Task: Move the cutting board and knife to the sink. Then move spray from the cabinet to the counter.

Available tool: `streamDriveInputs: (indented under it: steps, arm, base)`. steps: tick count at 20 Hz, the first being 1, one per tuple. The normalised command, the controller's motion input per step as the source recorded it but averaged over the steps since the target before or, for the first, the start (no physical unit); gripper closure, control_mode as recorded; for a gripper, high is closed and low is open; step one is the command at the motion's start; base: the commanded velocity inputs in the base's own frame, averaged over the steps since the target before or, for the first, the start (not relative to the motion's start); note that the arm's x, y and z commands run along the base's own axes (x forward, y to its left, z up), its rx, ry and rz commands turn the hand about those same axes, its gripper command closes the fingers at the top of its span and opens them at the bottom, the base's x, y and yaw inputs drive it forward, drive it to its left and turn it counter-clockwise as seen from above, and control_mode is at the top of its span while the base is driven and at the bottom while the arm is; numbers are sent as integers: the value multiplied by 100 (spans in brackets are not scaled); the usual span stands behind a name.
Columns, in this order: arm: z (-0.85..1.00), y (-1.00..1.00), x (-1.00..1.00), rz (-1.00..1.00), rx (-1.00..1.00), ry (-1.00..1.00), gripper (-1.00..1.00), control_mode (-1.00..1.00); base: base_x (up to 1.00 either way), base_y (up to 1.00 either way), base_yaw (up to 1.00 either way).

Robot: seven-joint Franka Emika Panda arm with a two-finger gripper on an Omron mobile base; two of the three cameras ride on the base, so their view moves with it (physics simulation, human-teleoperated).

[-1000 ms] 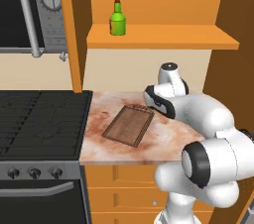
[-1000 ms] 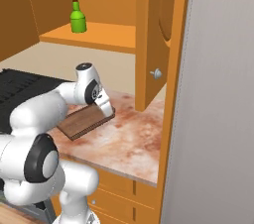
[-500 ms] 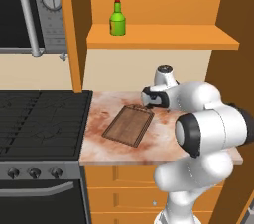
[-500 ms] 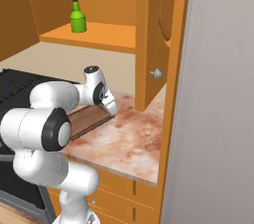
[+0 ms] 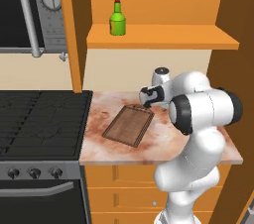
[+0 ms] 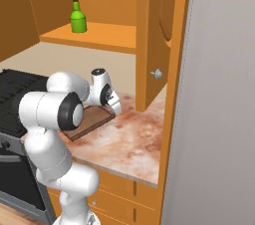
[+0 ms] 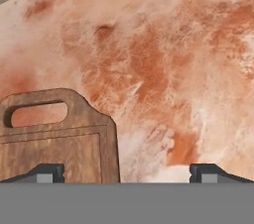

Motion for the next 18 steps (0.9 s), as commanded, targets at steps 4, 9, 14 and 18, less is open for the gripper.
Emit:
streamDriveInputs:
  steps: [4, 9, 14, 18]
  arm:
    - [-22, -4, 37, 0, 2, 0, -100, -100]
    - [-23, 0, 41, 0, 0, 0, -100, -100]
    - [-33, 0, 31, 0, 0, 0, -100, -100]
    - [-32, -2, 33, 0, 0, -1, -100, -100]
  base:
    - [0, 0, 0]
    - [0, 0, 0]
    - [0, 0, 0]
    - [0, 0, 0]
